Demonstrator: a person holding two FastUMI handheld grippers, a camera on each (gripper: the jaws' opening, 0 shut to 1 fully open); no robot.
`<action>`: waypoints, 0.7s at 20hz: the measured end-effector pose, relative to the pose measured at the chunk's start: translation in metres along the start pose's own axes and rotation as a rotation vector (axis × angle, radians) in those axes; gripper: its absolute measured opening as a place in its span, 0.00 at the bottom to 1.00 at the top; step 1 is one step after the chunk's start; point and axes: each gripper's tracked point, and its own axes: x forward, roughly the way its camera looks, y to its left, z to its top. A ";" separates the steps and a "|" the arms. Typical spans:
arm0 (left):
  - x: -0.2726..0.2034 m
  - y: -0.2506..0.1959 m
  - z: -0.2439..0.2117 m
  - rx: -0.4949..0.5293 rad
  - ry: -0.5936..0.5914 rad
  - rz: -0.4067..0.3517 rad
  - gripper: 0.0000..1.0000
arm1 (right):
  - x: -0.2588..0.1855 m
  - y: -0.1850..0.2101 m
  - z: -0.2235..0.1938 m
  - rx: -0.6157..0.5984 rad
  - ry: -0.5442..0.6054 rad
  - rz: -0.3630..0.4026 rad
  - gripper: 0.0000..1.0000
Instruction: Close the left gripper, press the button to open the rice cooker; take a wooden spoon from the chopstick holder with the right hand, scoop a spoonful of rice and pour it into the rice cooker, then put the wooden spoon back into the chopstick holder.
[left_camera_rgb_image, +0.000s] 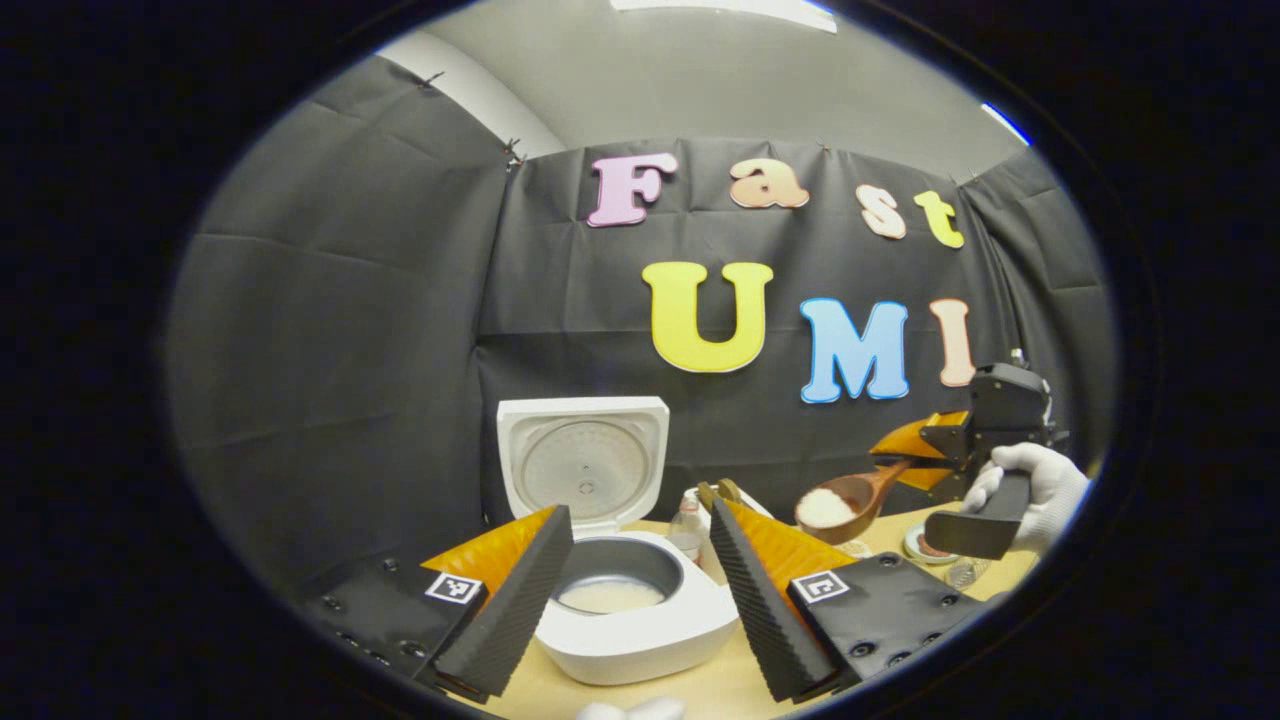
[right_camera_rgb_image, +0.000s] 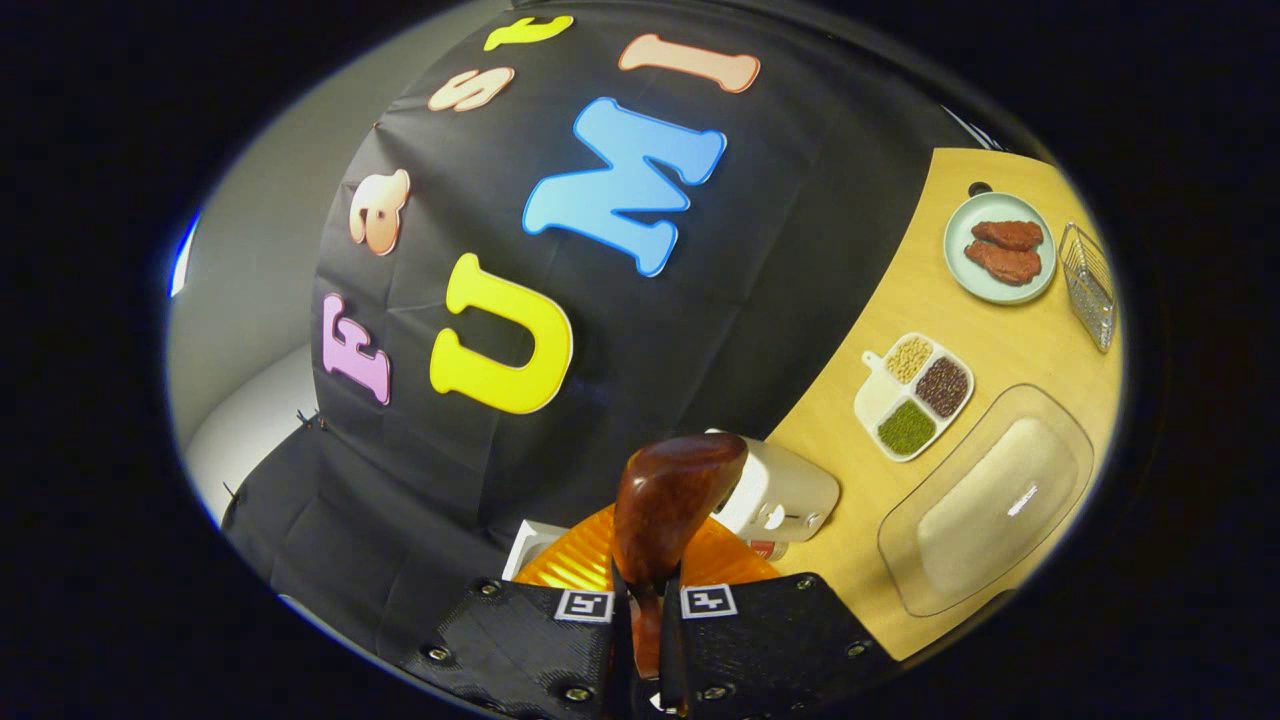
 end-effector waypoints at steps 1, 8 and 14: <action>-0.001 0.005 -0.001 -0.003 0.000 0.010 0.96 | 0.005 0.002 -0.016 0.004 0.024 -0.003 0.10; -0.008 0.031 -0.014 -0.024 0.021 0.071 0.96 | 0.066 0.022 -0.125 0.004 0.172 0.010 0.10; -0.011 0.045 -0.017 -0.034 0.025 0.111 0.96 | 0.099 0.024 -0.172 -0.057 0.235 -0.003 0.10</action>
